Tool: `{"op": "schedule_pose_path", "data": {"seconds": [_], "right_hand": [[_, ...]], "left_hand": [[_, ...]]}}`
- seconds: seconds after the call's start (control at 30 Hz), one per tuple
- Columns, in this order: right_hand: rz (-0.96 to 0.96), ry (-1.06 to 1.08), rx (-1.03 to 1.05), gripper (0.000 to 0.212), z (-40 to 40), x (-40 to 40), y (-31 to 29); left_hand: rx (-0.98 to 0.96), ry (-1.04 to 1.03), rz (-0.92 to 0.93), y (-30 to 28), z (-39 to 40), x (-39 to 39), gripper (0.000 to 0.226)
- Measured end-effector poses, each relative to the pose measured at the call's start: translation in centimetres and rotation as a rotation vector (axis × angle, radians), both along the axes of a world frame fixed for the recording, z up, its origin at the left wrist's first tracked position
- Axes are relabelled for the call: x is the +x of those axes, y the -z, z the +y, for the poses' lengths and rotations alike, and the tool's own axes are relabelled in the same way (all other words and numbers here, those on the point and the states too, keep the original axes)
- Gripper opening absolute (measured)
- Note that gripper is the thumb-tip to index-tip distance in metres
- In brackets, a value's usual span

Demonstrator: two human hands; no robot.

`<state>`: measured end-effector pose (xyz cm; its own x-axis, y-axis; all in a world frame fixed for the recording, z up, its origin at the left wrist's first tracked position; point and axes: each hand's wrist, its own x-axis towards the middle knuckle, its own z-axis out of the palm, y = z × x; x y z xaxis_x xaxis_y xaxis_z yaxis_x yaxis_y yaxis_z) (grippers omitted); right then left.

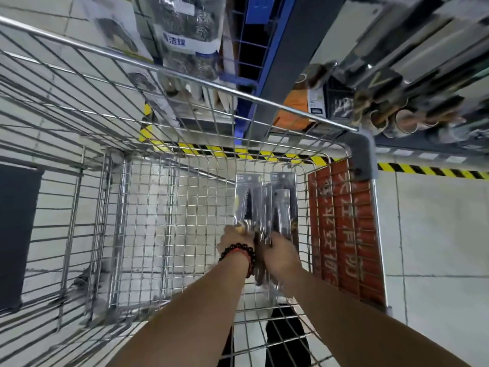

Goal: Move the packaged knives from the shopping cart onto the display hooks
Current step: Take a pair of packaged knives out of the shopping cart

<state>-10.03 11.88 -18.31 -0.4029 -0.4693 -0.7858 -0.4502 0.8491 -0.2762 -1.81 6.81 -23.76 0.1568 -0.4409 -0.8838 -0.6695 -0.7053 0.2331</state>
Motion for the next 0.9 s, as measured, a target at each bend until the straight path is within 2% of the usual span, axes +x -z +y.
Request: {"op": "schedule_pose_path", "data": {"seconds": [0.07,0.17,0.27,0.3,0.43,0.63,0.67,0.73,0.8,0.9], "right_hand": [[-0.103,0.136,-0.002,0.006,0.4,-0.4,-0.1],[-0.181,0.344,-0.004,0.009,0.5,-0.7,-0.7],[-0.261,0.544,-0.054,0.018,0.2,-0.8,-2.6],[-0.294,0.581,-0.056,0.023,0.2,-0.7,-3.9],[-0.409,0.632,-0.136,0.042,1.2,-0.4,-10.5],[-0.452,0.873,-0.454,0.068,3.6,-0.9,-20.8],[-0.451,0.909,-0.504,0.061,4.3,-1.5,-22.3],[-0.502,0.965,-0.589,0.03,6.0,-2.5,-26.5],[-0.5,0.952,-0.648,0.027,8.5,-4.0,-30.1],[-0.473,0.971,-0.78,0.037,12.8,-6.3,-34.8]], "left_hand": [[-0.014,-0.019,-0.001,-1.8,-0.1,0.2,0.037],[0.009,-0.065,0.063,-4.3,-0.3,0.5,0.044],[-0.033,0.009,0.127,-6.1,-0.3,1.6,0.043],[-0.036,0.001,0.154,-7.0,-0.4,2.4,0.045],[-0.021,-0.134,0.319,-12.0,-0.8,5.5,0.082],[-0.116,-0.147,0.55,-22.0,-0.6,7.4,0.09],[-0.127,-0.16,0.61,-24.3,-0.2,6.9,0.088],[-0.156,-0.207,0.722,-27.6,0.7,5.4,0.081],[-0.188,-0.212,0.804,-30.4,1.9,3.5,0.081],[-0.209,-0.141,0.922,-36.9,5.3,-0.4,0.09]]}}
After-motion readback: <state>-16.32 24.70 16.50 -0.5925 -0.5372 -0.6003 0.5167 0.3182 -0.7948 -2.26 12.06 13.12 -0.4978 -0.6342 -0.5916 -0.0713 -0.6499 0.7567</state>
